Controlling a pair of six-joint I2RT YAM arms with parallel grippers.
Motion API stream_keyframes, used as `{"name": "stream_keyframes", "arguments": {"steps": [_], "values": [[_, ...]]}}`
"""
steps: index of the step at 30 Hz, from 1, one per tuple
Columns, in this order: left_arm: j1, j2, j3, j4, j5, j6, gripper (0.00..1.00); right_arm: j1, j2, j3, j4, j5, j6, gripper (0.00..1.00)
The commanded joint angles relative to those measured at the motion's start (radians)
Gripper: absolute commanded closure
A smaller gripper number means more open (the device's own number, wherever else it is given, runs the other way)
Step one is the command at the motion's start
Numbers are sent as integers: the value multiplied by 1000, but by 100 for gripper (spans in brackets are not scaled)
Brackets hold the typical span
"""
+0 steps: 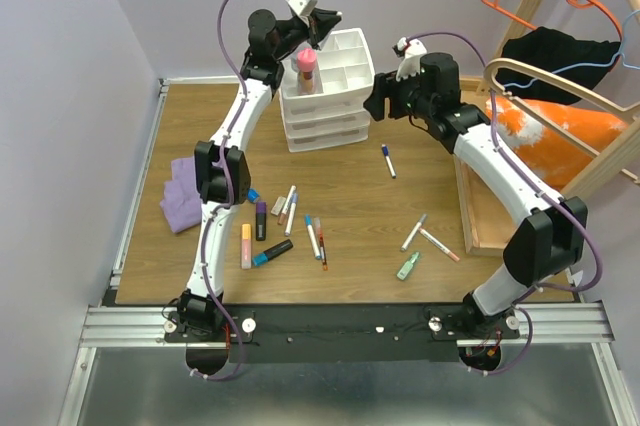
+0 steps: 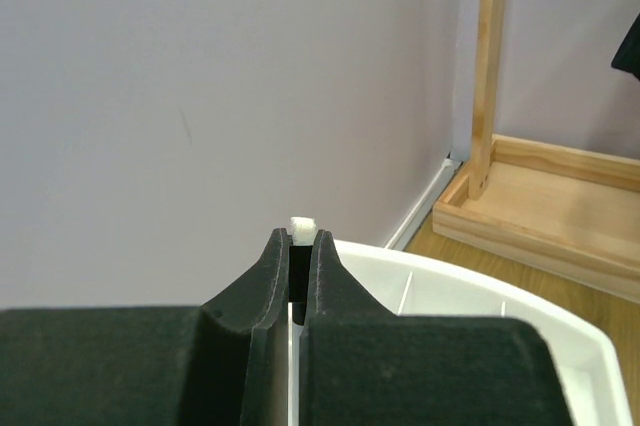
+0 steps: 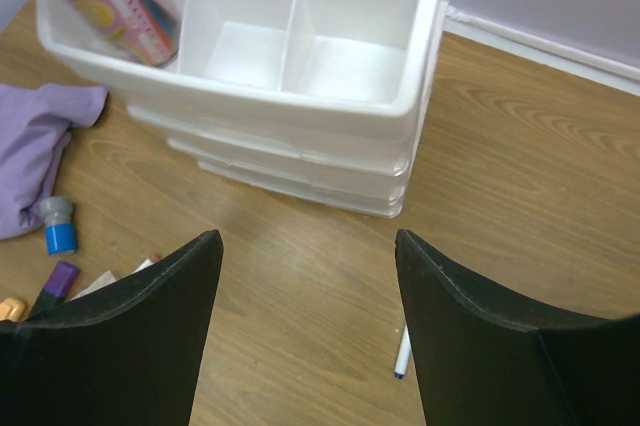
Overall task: Sort the stationery into containers
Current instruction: Place the pen in the storage box.
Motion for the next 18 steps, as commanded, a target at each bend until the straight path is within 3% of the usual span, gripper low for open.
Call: {"name": "stream_keyframes", "arguments": {"steps": [1, 3, 4, 7, 18], "values": [[8, 31, 18, 22, -37, -6, 99, -5, 38, 82, 39, 97, -6, 23], [10, 34, 15, 23, -49, -15, 86, -5, 61, 95, 45, 109, -6, 23], [13, 34, 9, 25, -55, -26, 67, -5, 69, 105, 50, 118, -1, 23], [14, 22, 9, 35, -68, -41, 47, -5, 96, 117, 71, 170, -1, 23], [46, -90, 18, 81, -137, -48, 25, -7, 308, 354, 79, 245, 2, 28]]}}
